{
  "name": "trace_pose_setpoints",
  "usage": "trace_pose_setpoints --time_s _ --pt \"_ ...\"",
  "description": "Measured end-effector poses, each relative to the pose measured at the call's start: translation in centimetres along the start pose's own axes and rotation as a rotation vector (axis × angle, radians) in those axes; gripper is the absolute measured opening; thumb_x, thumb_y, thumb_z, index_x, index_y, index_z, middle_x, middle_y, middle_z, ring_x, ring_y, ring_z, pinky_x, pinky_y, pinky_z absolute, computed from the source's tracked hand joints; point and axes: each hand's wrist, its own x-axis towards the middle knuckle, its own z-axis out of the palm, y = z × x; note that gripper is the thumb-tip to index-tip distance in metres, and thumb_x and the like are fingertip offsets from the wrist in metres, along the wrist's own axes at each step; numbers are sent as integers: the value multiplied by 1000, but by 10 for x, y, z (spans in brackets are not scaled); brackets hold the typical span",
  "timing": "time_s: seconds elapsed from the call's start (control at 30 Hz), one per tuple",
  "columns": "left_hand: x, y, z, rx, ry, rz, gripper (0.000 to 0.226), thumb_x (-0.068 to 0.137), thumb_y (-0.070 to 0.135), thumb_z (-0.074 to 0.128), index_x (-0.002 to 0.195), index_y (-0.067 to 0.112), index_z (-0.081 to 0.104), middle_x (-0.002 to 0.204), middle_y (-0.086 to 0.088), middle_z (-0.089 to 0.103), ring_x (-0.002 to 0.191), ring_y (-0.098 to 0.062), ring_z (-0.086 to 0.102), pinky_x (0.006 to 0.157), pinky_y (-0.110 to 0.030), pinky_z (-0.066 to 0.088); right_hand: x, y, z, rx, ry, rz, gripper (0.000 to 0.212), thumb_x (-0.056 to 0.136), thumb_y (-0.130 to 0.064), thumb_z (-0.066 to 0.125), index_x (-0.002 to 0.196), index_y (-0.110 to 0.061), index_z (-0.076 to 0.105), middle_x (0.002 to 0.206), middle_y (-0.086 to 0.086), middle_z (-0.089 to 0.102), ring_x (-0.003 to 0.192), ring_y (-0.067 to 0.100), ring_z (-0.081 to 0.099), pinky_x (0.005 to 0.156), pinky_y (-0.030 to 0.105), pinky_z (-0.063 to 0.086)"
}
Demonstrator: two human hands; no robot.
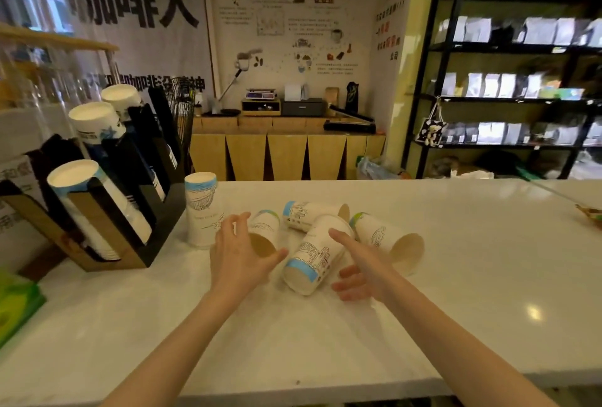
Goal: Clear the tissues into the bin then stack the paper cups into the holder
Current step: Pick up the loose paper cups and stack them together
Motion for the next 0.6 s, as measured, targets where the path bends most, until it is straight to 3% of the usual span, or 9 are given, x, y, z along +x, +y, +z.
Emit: trace_pose_setpoints --time_s 0.13,0.23,0.33,0.47,0.6 --pt "-2 1 15 -32 72 -81 96 60 56 71 134 19 23 143 -8 29 129 -29 33 101 -48 38 7 -2 8 -107 -6 -7 68 60 -67 66 99 -15 47 89 21 67 62 33 71 55 39 59" --pt "-4 3 21 -54 77 -113 96 62 50 73 135 18 20 145 -12 25 130 -31 32 99 -47 39 13 -3 13 -119 -23 -6 66 58 -67 67 92 -13 54 80 17 69 64 33 72 57 41 60" --pt "-4 3 23 -109 60 -128 96 63 40 76 136 17 17 143 -14 23 130 -32 30 99 -44 41 16 -2 15 -73 -60 -8 55 65 -58 69 90 -11 54 81 16 68 67 31 71 62 41 59" --pt "0 4 13 -177 65 -132 98 62 33 78 137 21 15 141 -13 21 130 -31 28 100 -42 40 18 0 11 -55 -82 -2 40 70 -46 71 73 -12 49 85 21 67 73 34 71 73 50 59" --pt "10 16 -11 -231 129 -56 95 63 31 78 137 19 18 139 -12 23 127 -27 28 100 -38 37 14 -1 6 0 -104 31 39 68 -40 73 75 -12 47 88 25 65 73 36 69 69 46 58"
